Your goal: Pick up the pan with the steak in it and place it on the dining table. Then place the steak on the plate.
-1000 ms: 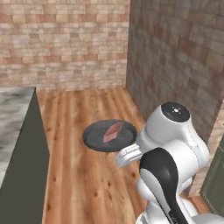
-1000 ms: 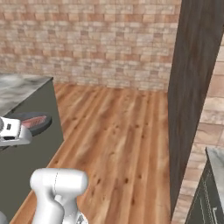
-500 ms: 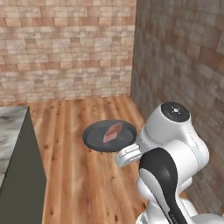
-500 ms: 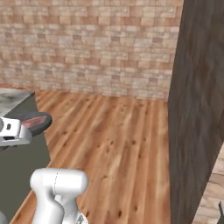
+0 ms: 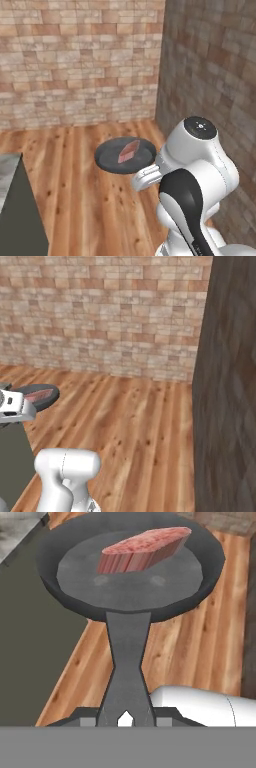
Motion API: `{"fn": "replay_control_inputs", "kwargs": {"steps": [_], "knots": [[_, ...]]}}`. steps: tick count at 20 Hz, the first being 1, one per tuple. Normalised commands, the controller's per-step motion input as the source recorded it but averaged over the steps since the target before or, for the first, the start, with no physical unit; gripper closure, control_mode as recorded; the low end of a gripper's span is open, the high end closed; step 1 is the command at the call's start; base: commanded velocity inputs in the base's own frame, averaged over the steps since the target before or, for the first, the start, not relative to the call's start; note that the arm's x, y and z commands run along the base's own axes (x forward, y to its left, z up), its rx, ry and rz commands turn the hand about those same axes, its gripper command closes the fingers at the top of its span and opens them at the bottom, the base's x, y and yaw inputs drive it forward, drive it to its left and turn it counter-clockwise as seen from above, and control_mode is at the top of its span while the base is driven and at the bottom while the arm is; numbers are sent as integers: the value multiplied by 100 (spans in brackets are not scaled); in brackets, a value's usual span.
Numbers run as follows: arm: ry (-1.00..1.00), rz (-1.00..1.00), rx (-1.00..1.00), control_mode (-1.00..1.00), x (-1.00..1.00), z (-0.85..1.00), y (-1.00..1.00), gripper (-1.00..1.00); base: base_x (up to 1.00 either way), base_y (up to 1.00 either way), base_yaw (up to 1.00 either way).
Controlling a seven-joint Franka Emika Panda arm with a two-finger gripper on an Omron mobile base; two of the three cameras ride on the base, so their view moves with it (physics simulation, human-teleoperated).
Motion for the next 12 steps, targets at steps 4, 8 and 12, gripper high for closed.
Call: {"fn": "replay_control_inputs", "kwargs": {"steps": [4,8,12], "knots": [[0,0,0,100,0,0,0,100,100,-4,0],[0,0,0,100,0,0,0,100,100,-4,0],[0,0,0,100,0,0,0,100,100,-4,0]]}}
